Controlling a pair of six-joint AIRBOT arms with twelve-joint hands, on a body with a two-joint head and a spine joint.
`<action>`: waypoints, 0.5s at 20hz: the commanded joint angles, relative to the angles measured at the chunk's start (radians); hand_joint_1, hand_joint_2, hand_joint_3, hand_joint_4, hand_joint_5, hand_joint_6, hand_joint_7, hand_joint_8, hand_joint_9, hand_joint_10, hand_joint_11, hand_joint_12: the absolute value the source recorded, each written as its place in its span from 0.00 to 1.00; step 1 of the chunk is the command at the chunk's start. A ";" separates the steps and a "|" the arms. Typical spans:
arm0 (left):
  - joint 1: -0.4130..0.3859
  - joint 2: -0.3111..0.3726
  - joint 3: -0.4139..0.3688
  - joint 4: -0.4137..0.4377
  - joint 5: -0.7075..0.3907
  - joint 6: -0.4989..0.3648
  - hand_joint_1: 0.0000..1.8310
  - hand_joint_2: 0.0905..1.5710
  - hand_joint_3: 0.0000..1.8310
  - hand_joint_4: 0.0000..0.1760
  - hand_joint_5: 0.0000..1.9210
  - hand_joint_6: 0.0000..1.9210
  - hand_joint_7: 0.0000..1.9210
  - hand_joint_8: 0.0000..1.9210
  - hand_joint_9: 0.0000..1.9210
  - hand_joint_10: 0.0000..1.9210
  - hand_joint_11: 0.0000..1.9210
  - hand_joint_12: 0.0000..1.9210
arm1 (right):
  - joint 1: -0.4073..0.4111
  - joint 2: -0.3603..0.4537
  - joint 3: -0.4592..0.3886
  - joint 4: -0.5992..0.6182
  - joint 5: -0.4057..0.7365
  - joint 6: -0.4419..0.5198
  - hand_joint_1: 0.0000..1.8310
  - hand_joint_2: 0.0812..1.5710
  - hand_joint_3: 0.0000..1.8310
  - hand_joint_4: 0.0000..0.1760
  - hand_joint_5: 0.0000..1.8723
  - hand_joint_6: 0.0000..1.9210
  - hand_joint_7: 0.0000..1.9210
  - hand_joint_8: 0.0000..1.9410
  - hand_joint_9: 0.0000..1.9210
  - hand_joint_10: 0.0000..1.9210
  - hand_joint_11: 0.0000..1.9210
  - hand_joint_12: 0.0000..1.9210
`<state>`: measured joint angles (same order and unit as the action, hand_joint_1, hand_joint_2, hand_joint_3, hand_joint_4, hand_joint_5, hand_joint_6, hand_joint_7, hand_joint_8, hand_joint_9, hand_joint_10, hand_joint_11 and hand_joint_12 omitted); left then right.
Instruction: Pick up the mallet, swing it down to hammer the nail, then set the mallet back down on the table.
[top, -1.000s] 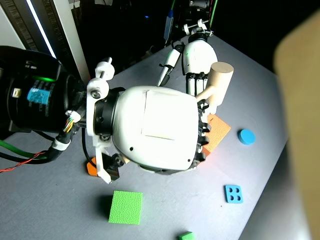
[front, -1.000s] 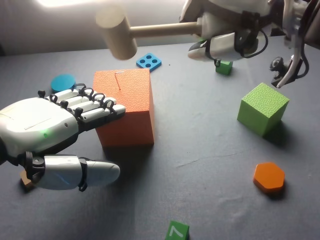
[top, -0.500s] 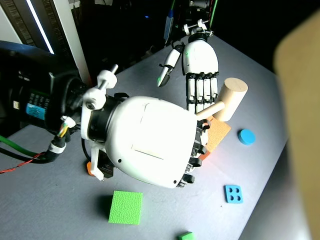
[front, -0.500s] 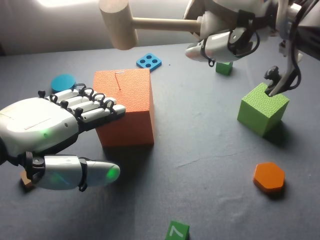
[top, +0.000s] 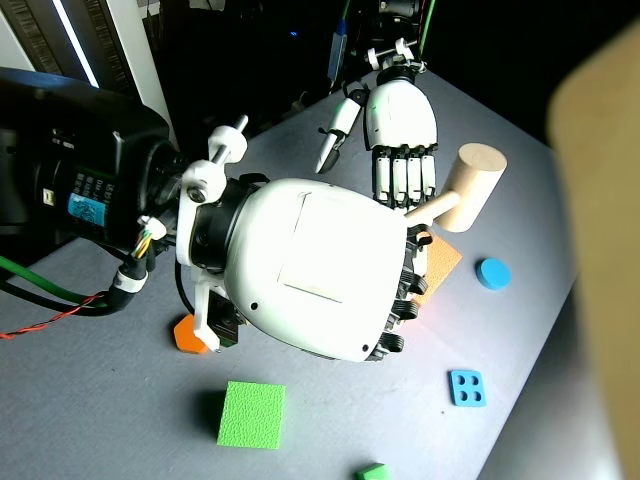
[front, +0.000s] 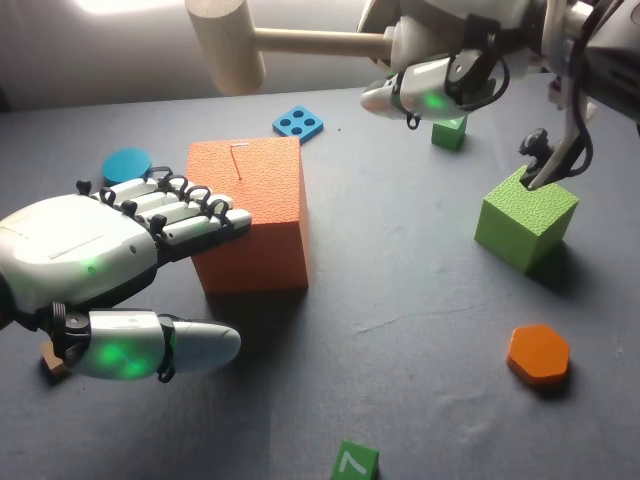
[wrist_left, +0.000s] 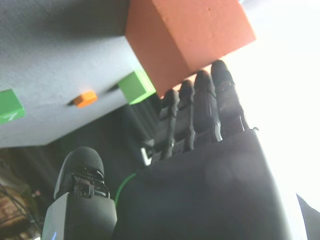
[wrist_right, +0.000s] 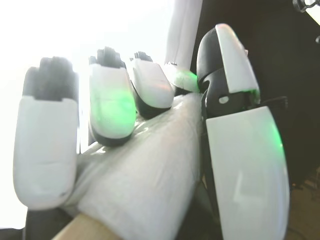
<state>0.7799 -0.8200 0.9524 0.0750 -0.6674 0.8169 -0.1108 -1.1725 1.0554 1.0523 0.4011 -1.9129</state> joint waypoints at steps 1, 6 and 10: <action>-0.004 -0.004 -0.003 0.009 -0.053 -0.006 0.00 0.74 0.00 0.00 0.06 0.00 0.07 0.00 0.07 0.00 0.00 0.14 | 0.003 0.001 -0.004 -0.033 0.061 -0.005 0.54 0.93 0.00 1.00 0.80 1.00 0.88 1.00 0.94 1.00 1.00 1.00; -0.004 -0.004 -0.003 0.009 -0.053 -0.006 0.00 0.74 0.00 0.00 0.06 0.00 0.07 0.00 0.07 0.00 0.00 0.16 | -0.061 -0.023 0.013 -0.033 0.072 -0.043 0.53 0.93 0.00 1.00 0.79 1.00 0.89 1.00 0.94 1.00 1.00 1.00; -0.005 -0.004 -0.003 0.009 -0.053 -0.006 0.00 0.74 0.00 0.00 0.05 0.00 0.06 0.00 0.07 0.00 0.00 0.15 | -0.139 -0.017 0.015 -0.034 0.058 -0.044 0.52 0.93 0.00 1.00 0.79 1.00 0.89 1.00 0.94 1.00 1.00 1.00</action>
<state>0.7799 -0.8200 0.9524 0.0753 -0.6678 0.8169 -0.2672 -1.1957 1.0687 1.0637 0.3862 -1.9526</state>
